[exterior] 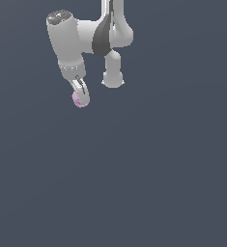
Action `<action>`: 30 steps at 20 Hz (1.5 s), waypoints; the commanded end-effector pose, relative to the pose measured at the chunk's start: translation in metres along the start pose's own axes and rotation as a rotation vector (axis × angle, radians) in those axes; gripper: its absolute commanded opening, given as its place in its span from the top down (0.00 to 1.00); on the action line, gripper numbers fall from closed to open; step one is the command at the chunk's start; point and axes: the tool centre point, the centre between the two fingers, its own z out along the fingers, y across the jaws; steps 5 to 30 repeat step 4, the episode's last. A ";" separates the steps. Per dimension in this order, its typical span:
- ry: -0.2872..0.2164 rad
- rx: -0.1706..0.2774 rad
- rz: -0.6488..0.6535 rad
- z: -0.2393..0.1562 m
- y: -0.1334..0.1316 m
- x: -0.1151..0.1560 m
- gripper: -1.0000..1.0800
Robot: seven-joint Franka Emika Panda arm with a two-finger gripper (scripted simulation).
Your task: Pick up the object and move it to a goal position.
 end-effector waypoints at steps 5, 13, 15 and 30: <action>0.000 -0.001 -0.001 -0.002 0.001 0.001 1.00; 0.000 -0.001 -0.001 -0.002 0.001 0.001 1.00; 0.000 -0.001 -0.001 -0.002 0.001 0.001 1.00; 0.000 -0.001 -0.001 -0.002 0.001 0.001 1.00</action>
